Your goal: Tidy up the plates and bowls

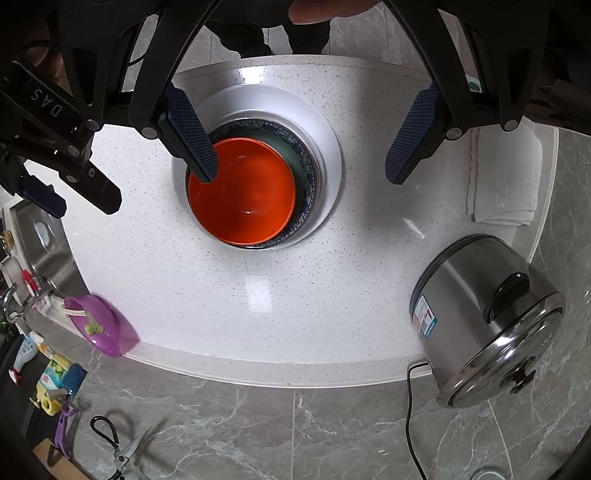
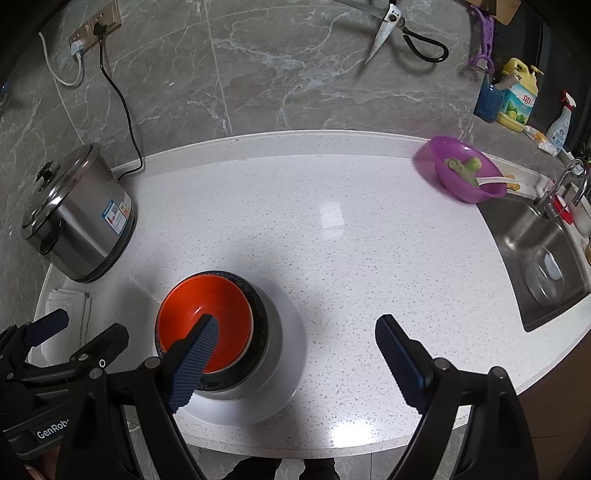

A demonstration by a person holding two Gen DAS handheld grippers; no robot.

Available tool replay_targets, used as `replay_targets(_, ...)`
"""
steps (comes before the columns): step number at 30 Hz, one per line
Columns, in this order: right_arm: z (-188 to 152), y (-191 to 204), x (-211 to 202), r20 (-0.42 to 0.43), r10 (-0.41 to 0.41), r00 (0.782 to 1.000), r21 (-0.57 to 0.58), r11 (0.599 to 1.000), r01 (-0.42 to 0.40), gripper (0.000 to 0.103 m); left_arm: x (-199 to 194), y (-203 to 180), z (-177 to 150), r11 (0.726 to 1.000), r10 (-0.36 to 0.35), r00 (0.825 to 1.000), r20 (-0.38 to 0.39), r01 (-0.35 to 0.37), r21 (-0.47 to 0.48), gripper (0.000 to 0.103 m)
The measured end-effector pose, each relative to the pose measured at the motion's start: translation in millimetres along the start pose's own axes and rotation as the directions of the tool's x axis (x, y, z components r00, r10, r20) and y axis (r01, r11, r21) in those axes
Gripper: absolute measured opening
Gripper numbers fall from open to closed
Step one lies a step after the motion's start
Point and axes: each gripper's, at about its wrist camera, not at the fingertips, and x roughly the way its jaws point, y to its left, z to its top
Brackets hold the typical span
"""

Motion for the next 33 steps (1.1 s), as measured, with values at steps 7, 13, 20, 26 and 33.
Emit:
replay_targets(7, 2.1, -0.5, 3.3, -0.004, 0.005, 1.000, -0.005, 1.000, -0.005, 0.089, 1.3, -0.2, 1.0, 1.000, 0.003, 1.000, 0.000, -0.003, -0.001, 0.092)
replay_targets(13, 3.8, -1.8, 7.6, -0.011, 0.011, 1.000, -0.012, 1.000, -0.011, 0.089, 3.1, 0.1, 2.3, 1.000, 0.003, 1.000, -0.003, -0.003, -0.006, 0.092)
replay_targets(20, 3.1, -2.6, 8.9, -0.013, 0.015, 1.000, -0.018, 1.000, -0.016, 0.089, 3.2, -1.6, -1.9, 1.000, 0.009, 1.000, -0.007, -0.009, -0.018, 0.092)
replay_targets(26, 3.0, -2.7, 9.1, -0.015, 0.016, 1.000, -0.018, 1.000, -0.016, 0.089, 1.6, -2.7, -5.7, 1.000, 0.011, 1.000, -0.010, -0.011, -0.025, 0.092)
replay_targets(33, 2.9, -3.0, 9.1, -0.015, 0.017, 1.000, -0.019, 1.000, -0.017, 0.089, 0.7, -3.1, -7.0, 1.000, 0.011, 1.000, -0.008, -0.012, -0.026, 0.092)
